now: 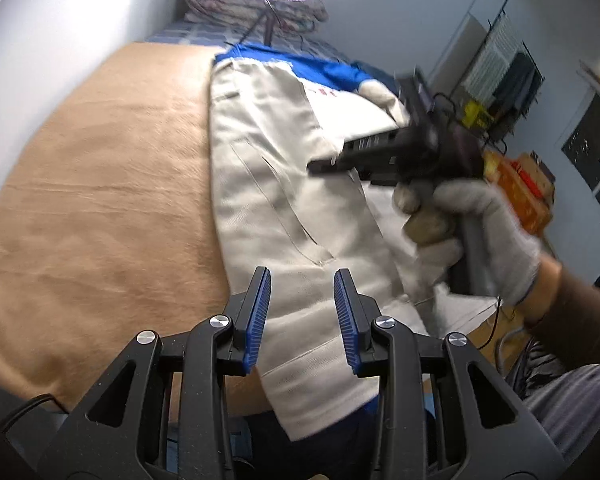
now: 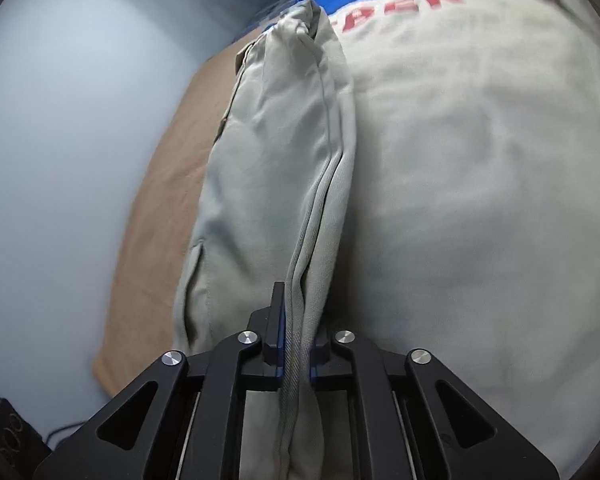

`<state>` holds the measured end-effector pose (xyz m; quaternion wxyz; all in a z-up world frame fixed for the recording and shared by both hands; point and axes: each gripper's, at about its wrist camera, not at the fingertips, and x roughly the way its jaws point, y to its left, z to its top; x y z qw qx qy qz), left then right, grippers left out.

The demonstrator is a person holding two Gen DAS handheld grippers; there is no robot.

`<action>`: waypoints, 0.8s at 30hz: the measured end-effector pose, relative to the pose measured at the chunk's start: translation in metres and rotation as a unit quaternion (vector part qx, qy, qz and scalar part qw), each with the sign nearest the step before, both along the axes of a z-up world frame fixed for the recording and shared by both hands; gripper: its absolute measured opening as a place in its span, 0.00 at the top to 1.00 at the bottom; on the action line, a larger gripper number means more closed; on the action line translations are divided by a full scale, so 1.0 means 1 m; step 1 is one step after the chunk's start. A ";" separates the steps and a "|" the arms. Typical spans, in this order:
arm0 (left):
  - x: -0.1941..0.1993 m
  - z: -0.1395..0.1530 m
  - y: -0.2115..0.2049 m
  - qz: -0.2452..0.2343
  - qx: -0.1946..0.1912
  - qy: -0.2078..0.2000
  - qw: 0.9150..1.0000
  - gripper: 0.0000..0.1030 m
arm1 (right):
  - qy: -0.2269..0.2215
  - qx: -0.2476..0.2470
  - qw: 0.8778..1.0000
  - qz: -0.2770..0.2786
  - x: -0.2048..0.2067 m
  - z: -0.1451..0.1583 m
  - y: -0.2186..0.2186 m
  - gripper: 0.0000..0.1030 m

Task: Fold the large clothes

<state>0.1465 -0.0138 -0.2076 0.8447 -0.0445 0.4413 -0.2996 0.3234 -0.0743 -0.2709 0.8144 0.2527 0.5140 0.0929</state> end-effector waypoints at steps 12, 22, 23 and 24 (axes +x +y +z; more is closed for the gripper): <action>-0.001 -0.017 -0.019 -0.023 0.002 0.006 1.000 0.69 | -0.166 -0.089 0.982 0.033 0.086 0.078 -0.005 0.90; 0.003 -0.029 -0.023 -0.045 0.010 0.011 0.999 0.69 | -0.132 -0.114 0.984 0.042 0.162 0.030 0.001 0.90; 0.003 -0.036 -0.022 -0.046 0.009 0.020 0.999 0.69 | -0.120 -0.127 0.984 0.035 0.167 0.020 -0.003 0.90; 0.003 -0.042 -0.022 -0.045 0.007 0.027 0.999 0.69 | -0.105 -0.140 0.984 0.029 0.171 0.011 -0.008 0.90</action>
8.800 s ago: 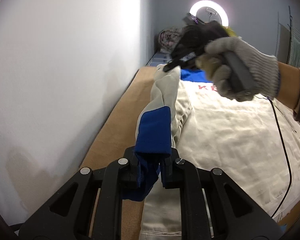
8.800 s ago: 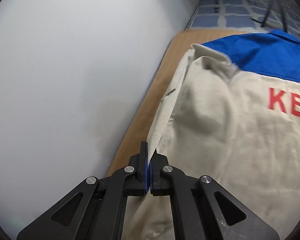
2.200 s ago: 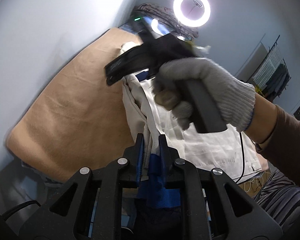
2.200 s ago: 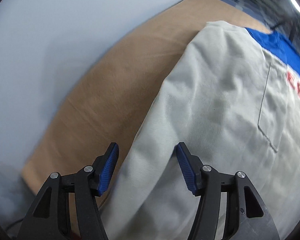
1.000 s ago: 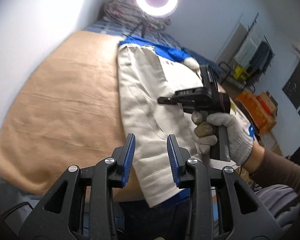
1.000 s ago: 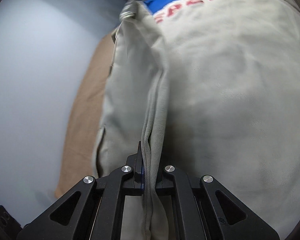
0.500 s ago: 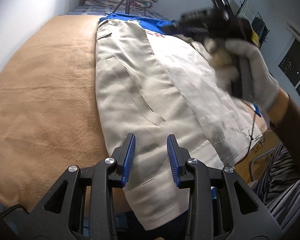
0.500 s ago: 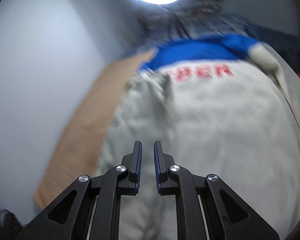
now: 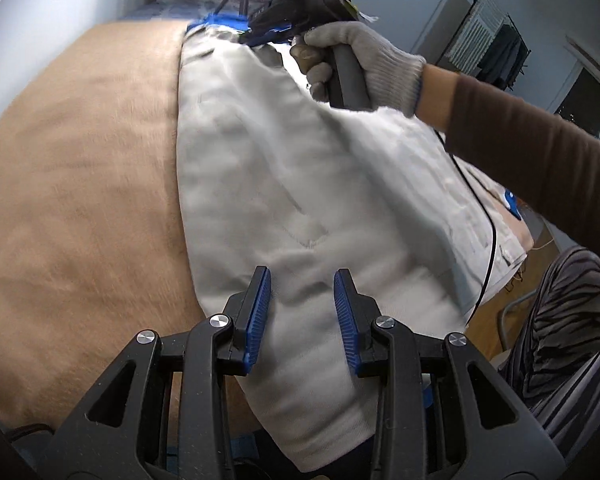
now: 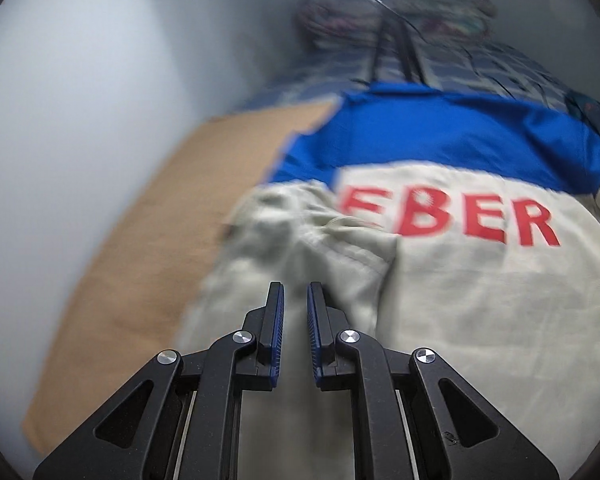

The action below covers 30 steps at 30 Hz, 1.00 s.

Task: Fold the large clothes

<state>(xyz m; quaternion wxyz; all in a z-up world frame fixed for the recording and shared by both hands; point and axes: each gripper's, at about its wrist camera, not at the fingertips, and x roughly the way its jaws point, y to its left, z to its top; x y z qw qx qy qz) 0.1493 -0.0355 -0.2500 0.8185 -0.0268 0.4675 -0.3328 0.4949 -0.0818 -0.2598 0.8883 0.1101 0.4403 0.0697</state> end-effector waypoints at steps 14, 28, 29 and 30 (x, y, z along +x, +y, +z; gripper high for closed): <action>-0.025 0.021 0.027 0.016 -0.050 -0.023 0.998 0.69 | -0.002 0.018 0.991 0.130 -0.087 0.032 0.042 1.00; -0.044 0.003 -0.005 -0.050 0.054 -0.070 0.995 0.69 | 0.059 0.040 0.988 0.135 -0.174 -0.016 0.057 1.00; -0.045 0.006 -0.008 -0.053 0.066 -0.075 0.994 0.69 | 0.061 0.042 0.989 0.128 -0.177 -0.011 0.054 1.00; -0.045 0.011 -0.010 -0.054 0.076 -0.076 0.993 0.69 | 0.054 0.040 0.990 0.124 -0.182 -0.003 0.050 0.98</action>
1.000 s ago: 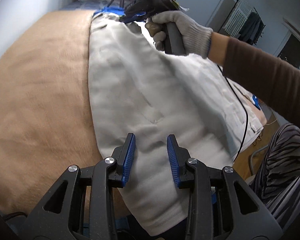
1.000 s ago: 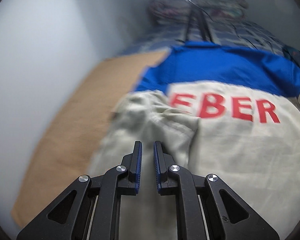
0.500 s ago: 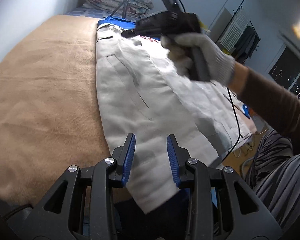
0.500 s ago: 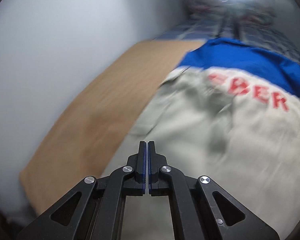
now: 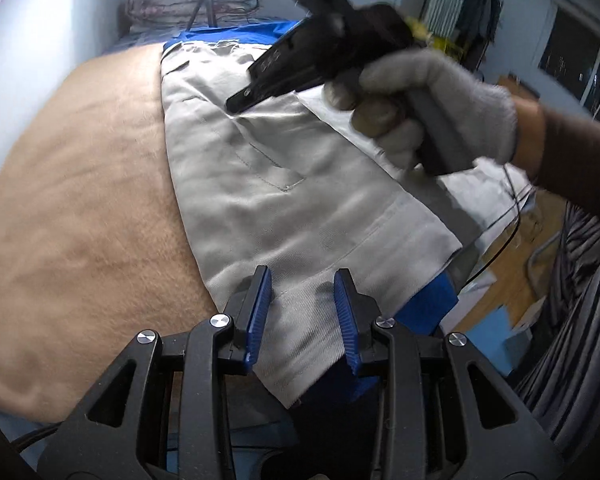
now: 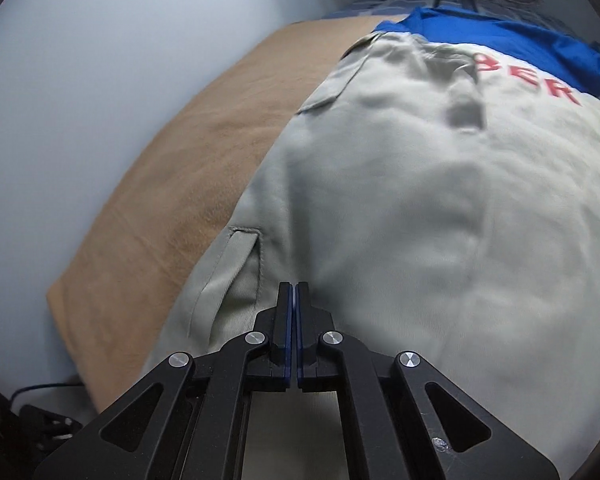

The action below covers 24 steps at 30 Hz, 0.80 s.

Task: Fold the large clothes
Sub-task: 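Open both tools and pull them back from the jacket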

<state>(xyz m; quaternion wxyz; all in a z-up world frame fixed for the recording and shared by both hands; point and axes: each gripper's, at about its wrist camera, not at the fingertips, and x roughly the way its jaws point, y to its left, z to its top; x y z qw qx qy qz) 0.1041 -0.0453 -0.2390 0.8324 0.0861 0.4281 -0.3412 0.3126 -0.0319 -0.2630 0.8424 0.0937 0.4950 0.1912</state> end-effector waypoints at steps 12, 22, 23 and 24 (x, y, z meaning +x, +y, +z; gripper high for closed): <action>0.035 0.122 0.049 0.100 -0.063 -0.086 0.989 0.69 | -0.083 0.010 0.993 -0.079 -0.097 0.103 -0.092 0.77; 0.055 0.231 0.024 0.065 -0.035 -0.168 0.983 0.62 | -0.142 -0.019 0.973 -0.180 -0.180 0.148 -0.189 0.54; 0.056 0.235 0.017 0.059 -0.040 -0.163 0.984 0.60 | -0.143 -0.026 0.971 -0.190 -0.186 0.149 -0.198 0.54; 0.058 0.238 0.009 0.052 -0.049 -0.155 0.985 0.59 | -0.143 -0.031 0.969 -0.200 -0.192 0.150 -0.208 0.54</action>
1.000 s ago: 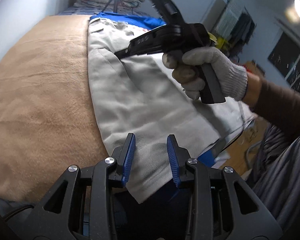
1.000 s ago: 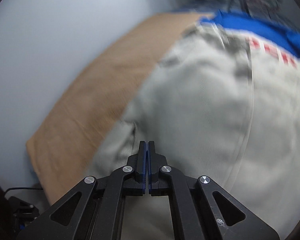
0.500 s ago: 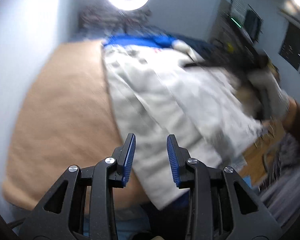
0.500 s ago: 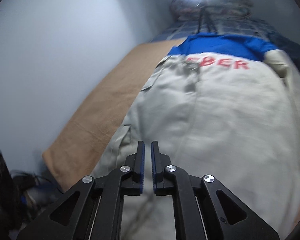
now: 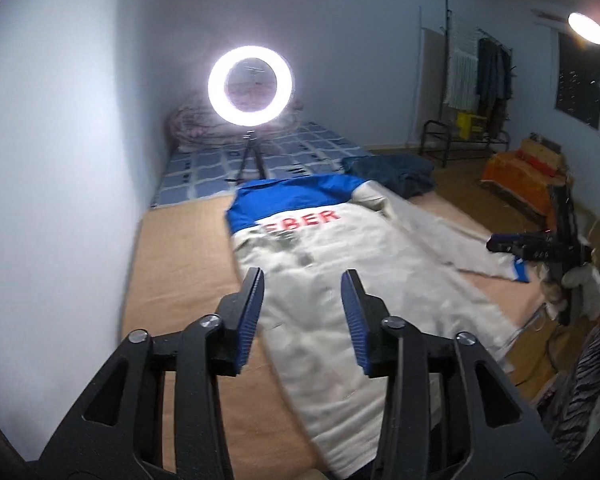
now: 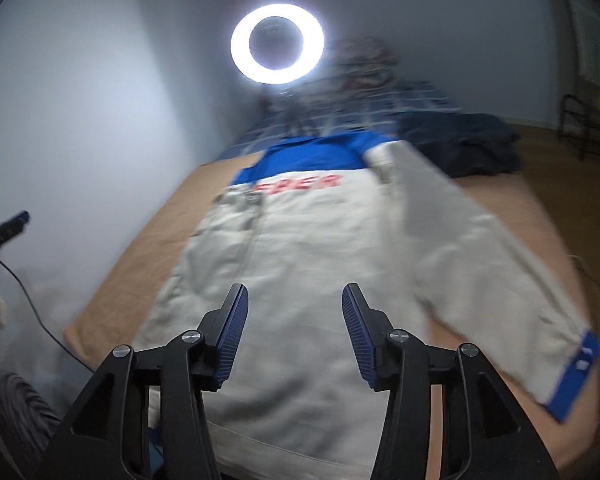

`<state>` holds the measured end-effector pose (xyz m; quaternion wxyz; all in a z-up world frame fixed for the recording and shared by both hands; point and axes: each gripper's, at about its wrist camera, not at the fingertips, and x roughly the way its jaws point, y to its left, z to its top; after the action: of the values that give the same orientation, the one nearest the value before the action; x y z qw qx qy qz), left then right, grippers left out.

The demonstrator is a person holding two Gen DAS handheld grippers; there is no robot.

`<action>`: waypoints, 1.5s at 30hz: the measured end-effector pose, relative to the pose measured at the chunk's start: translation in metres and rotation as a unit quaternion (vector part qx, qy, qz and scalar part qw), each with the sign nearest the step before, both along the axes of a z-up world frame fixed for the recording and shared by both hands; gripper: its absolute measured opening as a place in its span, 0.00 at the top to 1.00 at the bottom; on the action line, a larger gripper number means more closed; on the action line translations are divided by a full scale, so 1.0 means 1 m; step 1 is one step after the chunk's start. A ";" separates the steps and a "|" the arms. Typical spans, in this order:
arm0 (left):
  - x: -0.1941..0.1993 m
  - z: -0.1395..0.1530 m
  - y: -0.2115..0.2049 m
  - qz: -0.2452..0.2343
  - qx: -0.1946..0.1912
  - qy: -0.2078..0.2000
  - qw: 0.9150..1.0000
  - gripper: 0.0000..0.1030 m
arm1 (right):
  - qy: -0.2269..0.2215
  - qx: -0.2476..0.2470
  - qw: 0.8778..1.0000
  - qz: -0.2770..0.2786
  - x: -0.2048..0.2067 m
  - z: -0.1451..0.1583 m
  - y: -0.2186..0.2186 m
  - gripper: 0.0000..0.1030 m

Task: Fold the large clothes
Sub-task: 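Open both tools and pull them back from the jacket, then grasp the blue cuff of the other sleeve with the right tool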

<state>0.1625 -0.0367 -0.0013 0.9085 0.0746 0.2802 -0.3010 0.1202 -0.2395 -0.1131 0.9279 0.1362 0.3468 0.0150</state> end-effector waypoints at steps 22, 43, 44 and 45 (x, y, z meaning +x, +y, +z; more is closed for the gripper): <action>0.009 -0.124 -0.148 -0.099 -0.021 0.168 0.981 0.58 | 0.061 0.146 0.946 -0.284 -0.104 -0.102 -0.253 0.53; 0.029 -0.158 -0.169 -0.105 0.009 0.190 0.976 0.58 | 0.033 0.292 0.889 -0.350 -0.114 -0.168 -0.312 0.53; 0.028 -0.158 -0.170 -0.107 0.012 0.188 0.976 0.58 | 0.026 0.293 0.889 -0.350 -0.114 -0.169 -0.314 0.53; 0.027 -0.159 -0.172 -0.108 0.016 0.187 0.976 0.58 | 0.021 0.294 0.889 -0.350 -0.113 -0.169 -0.315 0.53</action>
<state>0.1896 -0.2083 -0.1599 0.8009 0.0609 0.4402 -0.4014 0.0074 -0.5542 -0.2819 0.7830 0.5152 0.2762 -0.2127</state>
